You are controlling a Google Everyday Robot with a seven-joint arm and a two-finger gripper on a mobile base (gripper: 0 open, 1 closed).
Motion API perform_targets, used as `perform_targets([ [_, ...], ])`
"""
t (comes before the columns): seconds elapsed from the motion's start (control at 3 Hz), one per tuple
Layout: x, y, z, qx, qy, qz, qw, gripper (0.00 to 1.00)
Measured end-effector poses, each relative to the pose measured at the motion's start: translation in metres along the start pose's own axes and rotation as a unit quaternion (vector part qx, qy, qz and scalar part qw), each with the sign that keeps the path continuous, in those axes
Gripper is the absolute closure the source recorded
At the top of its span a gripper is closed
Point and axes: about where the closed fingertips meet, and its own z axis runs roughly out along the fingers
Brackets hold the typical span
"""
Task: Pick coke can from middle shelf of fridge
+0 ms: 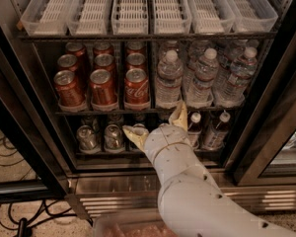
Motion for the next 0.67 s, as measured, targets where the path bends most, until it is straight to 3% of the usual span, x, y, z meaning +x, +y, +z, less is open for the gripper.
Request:
perform_targets([
  [0.33, 0.0017, 0.0058, 0.002, -0.007, -0.003, -0.004, 1.0, 0.22],
  [0.67, 0.0017, 0.0058, 0.002, -0.007, -0.003, -0.004, 1.0, 0.03],
])
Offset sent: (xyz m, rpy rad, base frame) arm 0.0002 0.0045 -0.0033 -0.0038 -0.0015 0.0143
